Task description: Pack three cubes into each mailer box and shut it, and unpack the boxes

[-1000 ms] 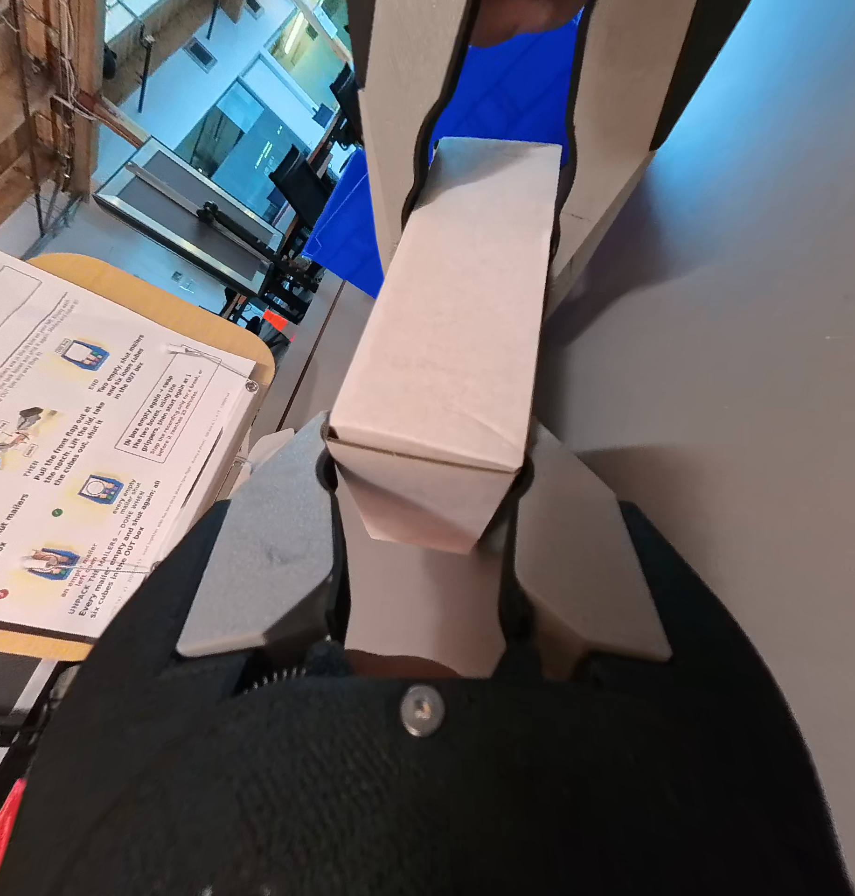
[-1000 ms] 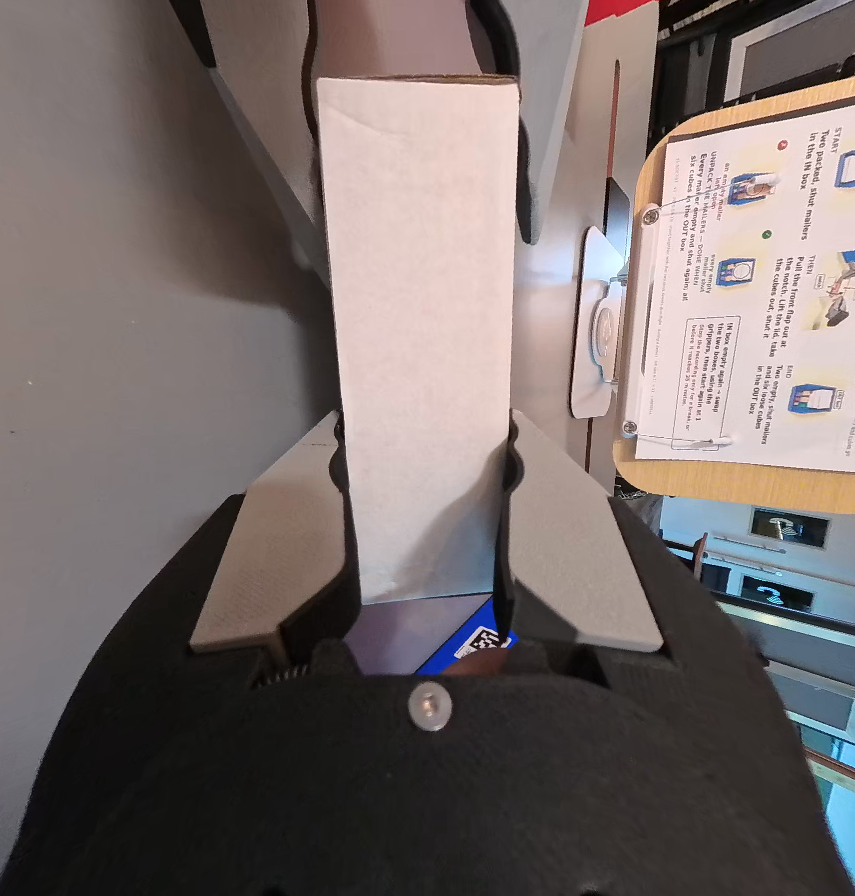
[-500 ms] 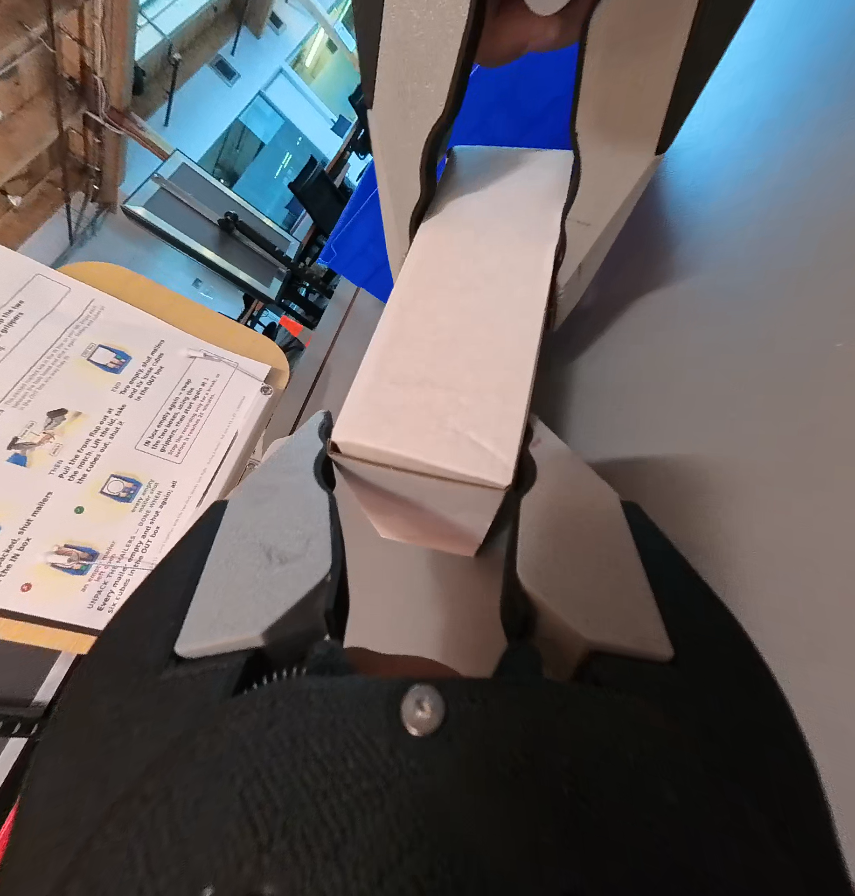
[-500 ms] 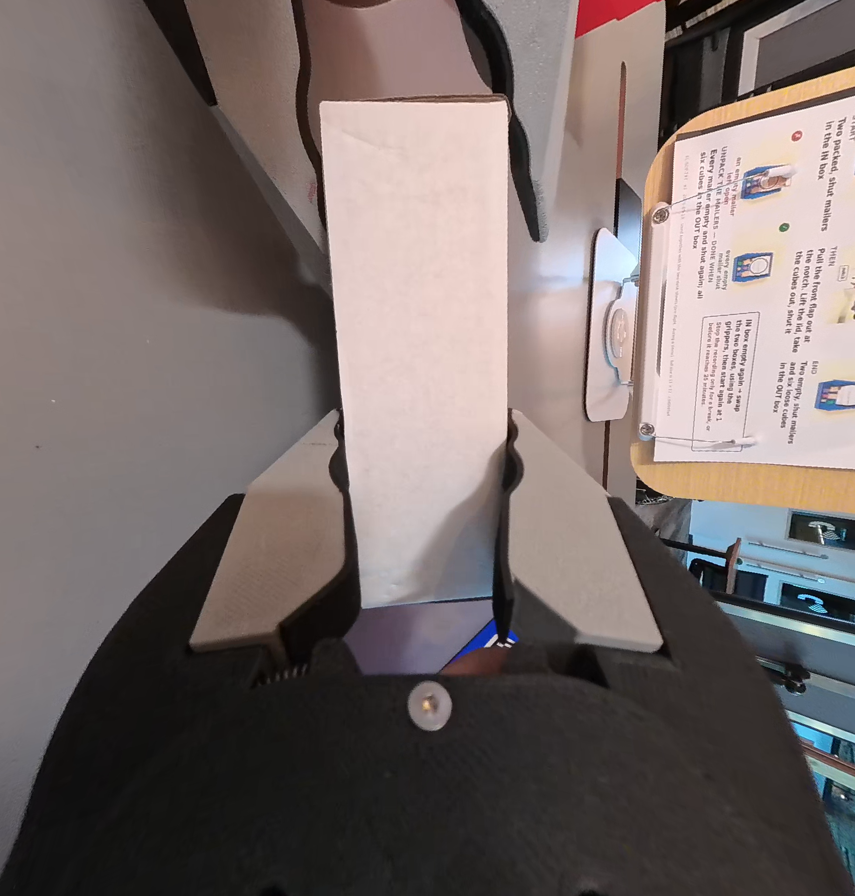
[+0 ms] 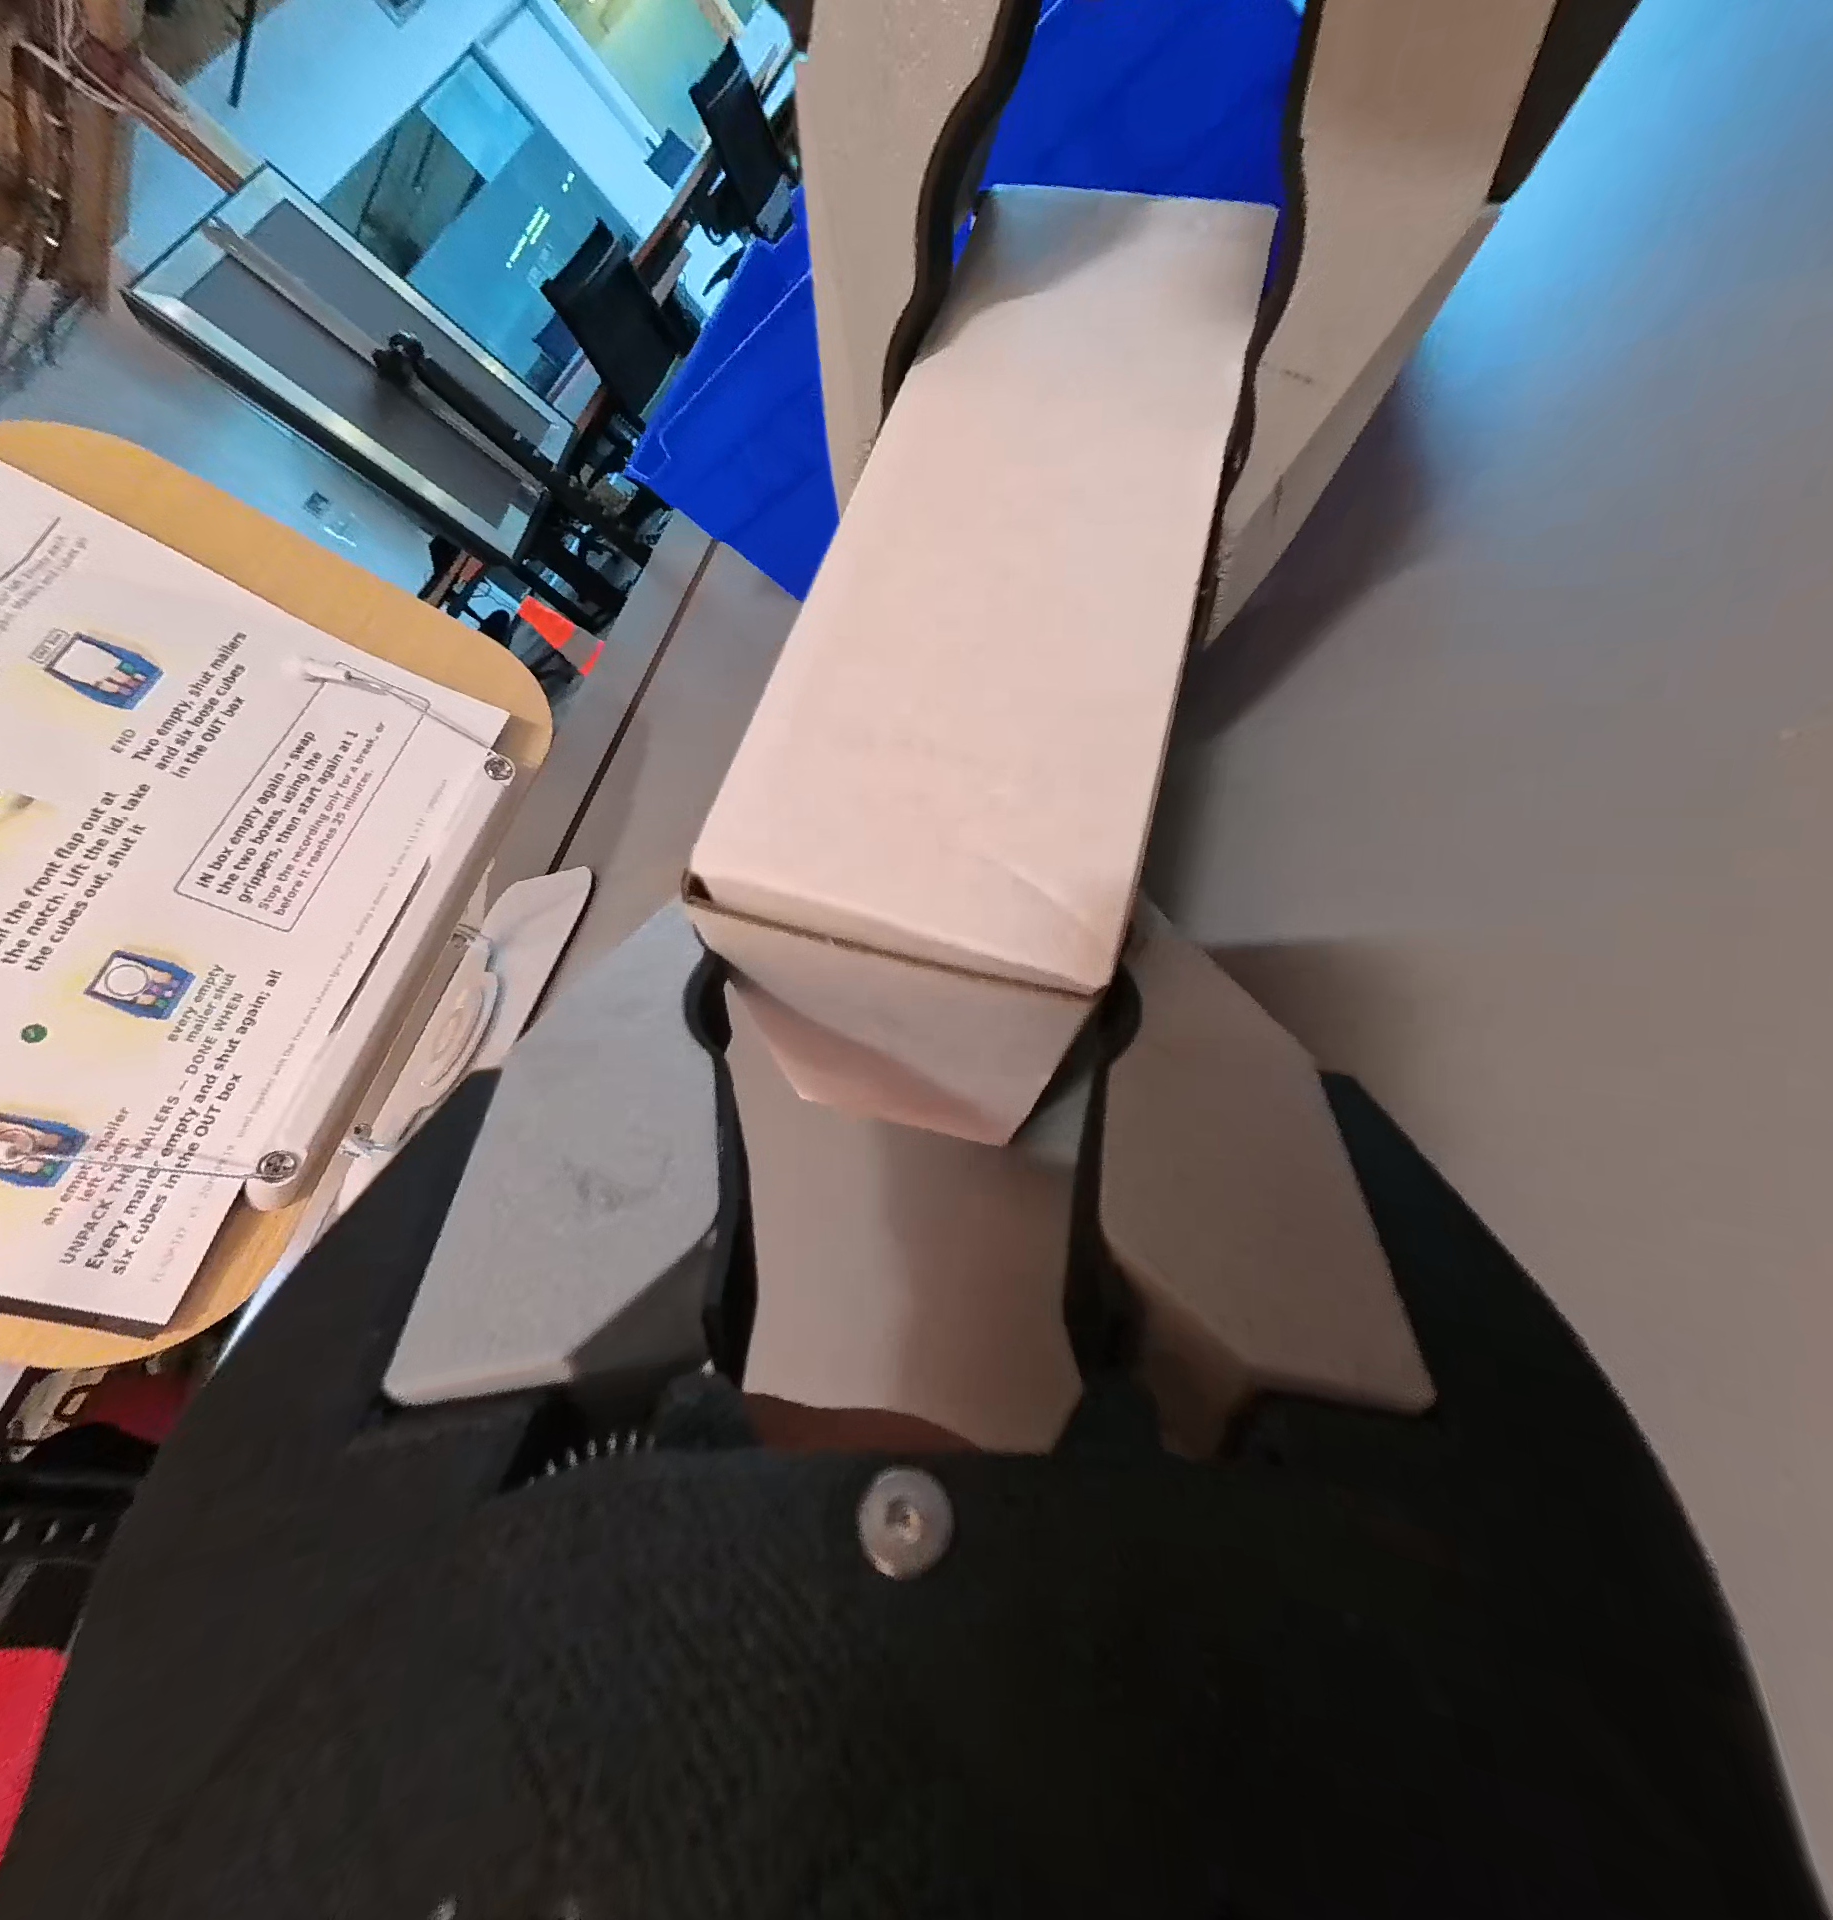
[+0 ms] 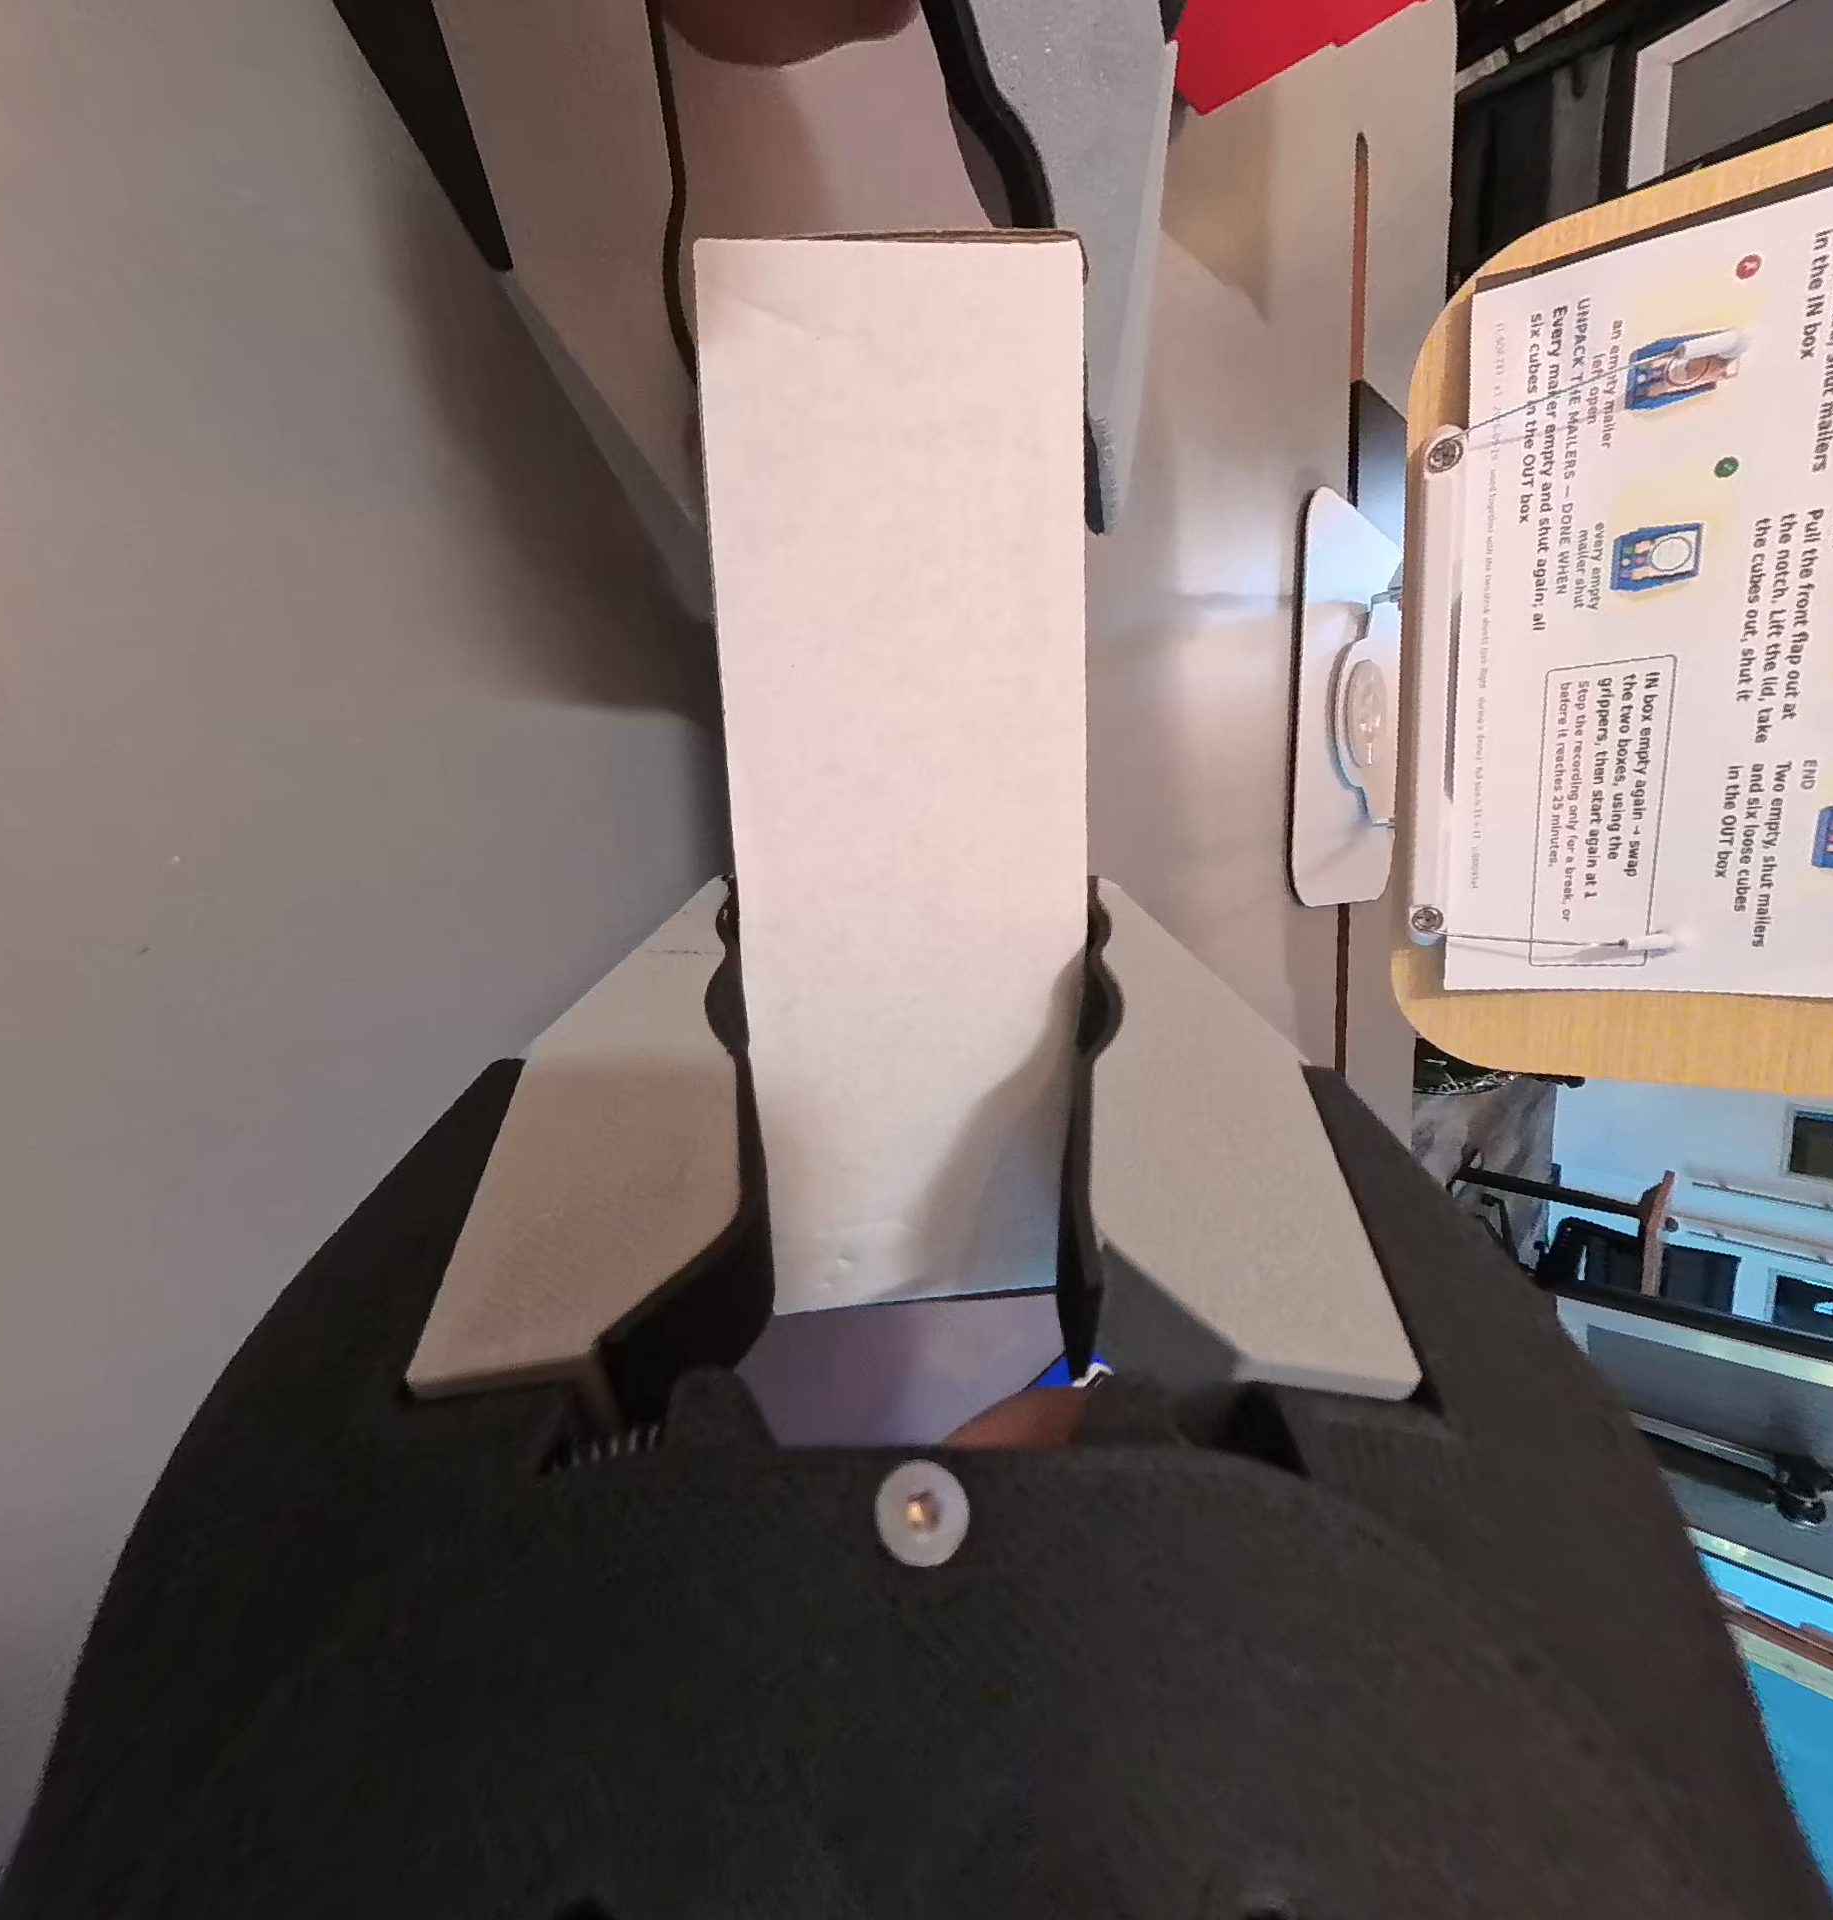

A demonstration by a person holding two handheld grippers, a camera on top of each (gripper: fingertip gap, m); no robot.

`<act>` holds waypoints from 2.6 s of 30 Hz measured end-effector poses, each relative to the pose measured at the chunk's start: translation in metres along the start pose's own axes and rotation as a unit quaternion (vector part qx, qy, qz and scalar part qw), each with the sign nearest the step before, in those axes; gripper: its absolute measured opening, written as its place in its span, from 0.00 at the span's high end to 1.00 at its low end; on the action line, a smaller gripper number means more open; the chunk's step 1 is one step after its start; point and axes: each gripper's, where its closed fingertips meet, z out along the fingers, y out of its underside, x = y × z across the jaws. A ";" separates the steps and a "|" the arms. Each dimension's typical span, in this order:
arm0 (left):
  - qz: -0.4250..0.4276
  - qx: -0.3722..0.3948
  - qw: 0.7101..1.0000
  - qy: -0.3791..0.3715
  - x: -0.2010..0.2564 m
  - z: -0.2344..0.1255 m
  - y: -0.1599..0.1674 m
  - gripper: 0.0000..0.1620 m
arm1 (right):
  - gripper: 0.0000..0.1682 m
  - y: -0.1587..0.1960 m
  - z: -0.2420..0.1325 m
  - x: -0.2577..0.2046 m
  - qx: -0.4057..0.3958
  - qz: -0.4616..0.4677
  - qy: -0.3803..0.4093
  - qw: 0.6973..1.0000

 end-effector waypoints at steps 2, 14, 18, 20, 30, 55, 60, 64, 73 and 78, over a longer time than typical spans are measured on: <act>-0.002 0.003 1.000 -0.001 0.000 0.000 -0.001 0.57 | 0.63 0.000 0.000 0.000 0.000 0.000 0.000 1.000; -0.020 0.013 1.000 -0.016 -0.002 0.004 -0.004 0.54 | 0.63 -0.002 -0.002 0.000 0.020 0.015 -0.017 1.000; -0.020 0.002 1.000 -0.005 -0.002 0.005 -0.003 0.55 | 0.63 -0.003 -0.001 0.000 0.033 0.025 -0.025 0.999; -0.032 -0.002 0.999 0.004 -0.002 0.005 -0.002 0.56 | 0.63 -0.004 -0.001 0.001 0.032 0.022 -0.018 0.999; -0.066 -0.012 0.998 0.016 -0.004 0.004 0.001 0.56 | 0.65 -0.012 -0.008 0.010 0.061 0.023 0.011 0.998; -0.089 -0.008 0.996 0.017 -0.008 0.003 0.001 0.57 | 0.62 -0.025 -0.023 0.027 0.068 -0.014 0.092 0.993; -0.104 -0.010 0.994 0.015 -0.010 0.004 0.002 0.57 | 0.63 -0.026 -0.027 0.034 0.072 -0.010 0.105 0.992; -0.111 -0.010 0.994 0.017 -0.010 0.004 0.001 0.57 | 0.62 -0.024 -0.026 0.035 0.068 -0.003 0.099 0.993; -0.131 -0.004 0.991 0.036 -0.009 0.001 0.001 0.60 | 0.64 -0.032 -0.028 0.038 0.040 -0.098 0.126 0.986; -0.143 -0.007 0.988 0.052 -0.007 -0.002 0.001 0.60 | 0.66 -0.041 -0.029 0.036 0.020 -0.187 0.153 0.970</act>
